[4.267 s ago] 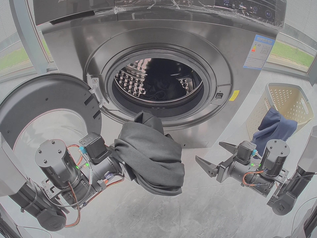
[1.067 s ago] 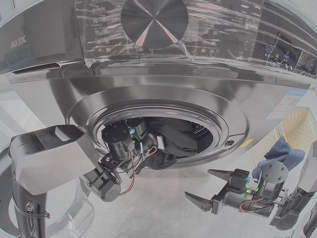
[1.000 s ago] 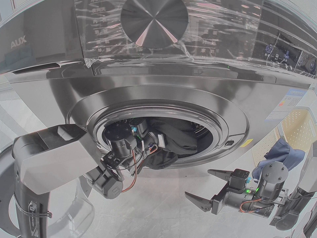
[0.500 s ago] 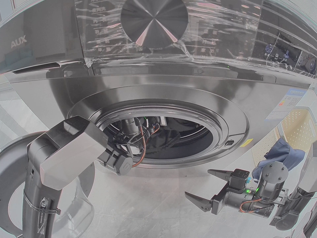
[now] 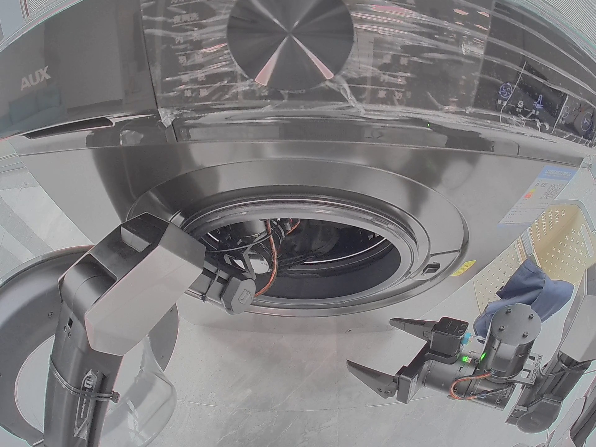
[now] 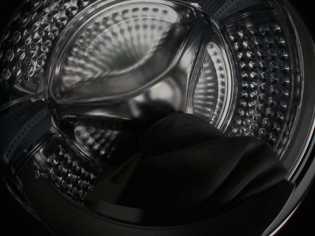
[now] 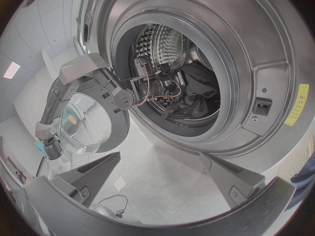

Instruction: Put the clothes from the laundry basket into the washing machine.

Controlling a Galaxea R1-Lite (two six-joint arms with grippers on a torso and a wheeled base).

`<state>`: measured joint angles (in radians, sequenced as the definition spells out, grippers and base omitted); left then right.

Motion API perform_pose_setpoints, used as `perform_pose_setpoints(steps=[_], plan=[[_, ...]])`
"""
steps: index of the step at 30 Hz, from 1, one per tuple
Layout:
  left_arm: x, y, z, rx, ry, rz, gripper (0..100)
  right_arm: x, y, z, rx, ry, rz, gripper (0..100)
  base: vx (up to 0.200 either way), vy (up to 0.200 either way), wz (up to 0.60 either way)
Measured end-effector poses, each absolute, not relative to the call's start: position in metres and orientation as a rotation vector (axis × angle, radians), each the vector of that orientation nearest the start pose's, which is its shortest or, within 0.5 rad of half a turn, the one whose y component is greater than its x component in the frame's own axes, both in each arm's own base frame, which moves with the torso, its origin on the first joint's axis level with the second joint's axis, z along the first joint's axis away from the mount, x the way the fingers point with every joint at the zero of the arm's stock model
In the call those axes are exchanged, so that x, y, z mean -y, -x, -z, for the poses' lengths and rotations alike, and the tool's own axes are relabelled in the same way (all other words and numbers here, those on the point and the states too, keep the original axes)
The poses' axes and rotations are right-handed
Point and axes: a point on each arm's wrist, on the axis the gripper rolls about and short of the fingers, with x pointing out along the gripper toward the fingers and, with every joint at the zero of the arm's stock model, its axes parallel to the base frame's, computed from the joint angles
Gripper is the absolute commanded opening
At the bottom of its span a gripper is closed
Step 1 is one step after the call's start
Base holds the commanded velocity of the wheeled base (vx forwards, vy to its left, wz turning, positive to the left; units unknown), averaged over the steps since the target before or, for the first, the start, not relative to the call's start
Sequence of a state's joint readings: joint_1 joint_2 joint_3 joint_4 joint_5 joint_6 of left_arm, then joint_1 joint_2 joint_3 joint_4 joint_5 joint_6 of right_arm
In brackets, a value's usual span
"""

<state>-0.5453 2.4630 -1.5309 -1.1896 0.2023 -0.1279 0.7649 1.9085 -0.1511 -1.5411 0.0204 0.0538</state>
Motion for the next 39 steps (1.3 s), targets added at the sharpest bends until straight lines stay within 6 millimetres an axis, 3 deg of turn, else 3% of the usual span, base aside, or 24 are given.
perform_pose_setpoints(steps=[7, 14, 25, 26, 31, 39], plan=[[0.256, -0.418, -0.109, 0.112, 0.229, 0.366, 100, -0.168, -0.174, -0.075, -0.228, 0.03, -0.777, 100, 0.0, 0.0, 0.0], [0.25, -0.399, -0.083, -0.138, 0.162, 0.355, 100, -0.168, -0.174, -0.075, -0.229, 0.03, -0.776, 100, 0.0, 0.0, 0.0], [0.251, -0.392, -0.069, -0.187, 0.142, 0.361, 100, -0.168, -0.174, -0.074, -0.235, 0.032, -0.777, 100, 0.0, 0.0, 0.0], [0.251, -0.393, -0.066, -0.191, 0.139, 0.36, 0, -0.168, -0.174, -0.073, -0.235, 0.032, -0.777, 100, 0.0, 0.0, 0.0], [0.25, -0.399, -0.059, -0.201, 0.133, 0.35, 0, -0.168, -0.174, -0.073, -0.235, 0.031, -0.776, 100, 0.0, 0.0, 0.0], [0.256, -0.418, -0.066, -0.136, 0.169, 0.325, 0, -0.169, -0.175, -0.073, -0.237, 0.032, -0.777, 100, 0.0, 0.0, 0.0]])
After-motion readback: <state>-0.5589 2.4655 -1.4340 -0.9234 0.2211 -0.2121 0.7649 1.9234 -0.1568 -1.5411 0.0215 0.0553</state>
